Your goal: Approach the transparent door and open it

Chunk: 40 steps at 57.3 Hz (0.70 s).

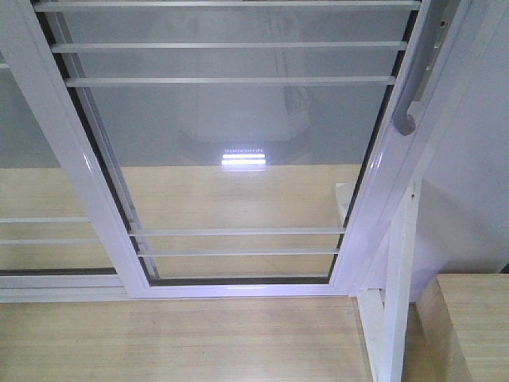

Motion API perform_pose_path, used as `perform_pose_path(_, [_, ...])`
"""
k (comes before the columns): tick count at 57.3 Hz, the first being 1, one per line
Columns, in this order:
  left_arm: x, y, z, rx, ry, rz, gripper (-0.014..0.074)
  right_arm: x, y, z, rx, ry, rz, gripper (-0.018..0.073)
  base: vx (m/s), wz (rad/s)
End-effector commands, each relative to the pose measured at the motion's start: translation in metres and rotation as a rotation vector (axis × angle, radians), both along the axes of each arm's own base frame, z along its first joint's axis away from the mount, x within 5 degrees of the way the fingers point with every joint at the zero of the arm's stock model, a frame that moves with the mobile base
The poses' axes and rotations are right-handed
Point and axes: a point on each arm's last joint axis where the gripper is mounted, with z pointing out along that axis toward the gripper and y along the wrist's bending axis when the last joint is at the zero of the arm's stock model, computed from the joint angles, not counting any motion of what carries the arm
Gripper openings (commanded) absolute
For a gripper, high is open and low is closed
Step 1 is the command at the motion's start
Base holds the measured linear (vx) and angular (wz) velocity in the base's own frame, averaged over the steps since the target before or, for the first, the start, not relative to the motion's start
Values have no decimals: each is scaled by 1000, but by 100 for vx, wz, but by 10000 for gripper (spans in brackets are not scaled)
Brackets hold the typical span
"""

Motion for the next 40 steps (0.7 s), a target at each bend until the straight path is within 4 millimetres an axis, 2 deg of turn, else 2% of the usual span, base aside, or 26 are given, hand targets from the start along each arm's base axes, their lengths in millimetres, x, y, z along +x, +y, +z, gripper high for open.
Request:
perform_pose_path(1, [16,-2,7,-13,1,1,2,18,-1,10,-17,-45,-2,4,0,0])
perform_pose_path(7, [28,-3,1,-24,57,1,8,31,-2,4,-4,5,-2,29,0,0])
perform_pose_path(15, [34,-4,1,-26,43,2,55,42,-3,2,35,-11,-5,113,0,0])
perform_pose_path(24, [34,-4,1,-26,40,2,182,50,-4,2,95,-34,-15,244,0,0])
perform_pose_path(32, [34,-4,-1,-24,62,2,340,61,-5,-8,138,29,-21,374,0,0])
perform_pose_path(40, [34,-4,-1,-24,62,2,417,76,-6,-15,92,91,-18,424,0,0])
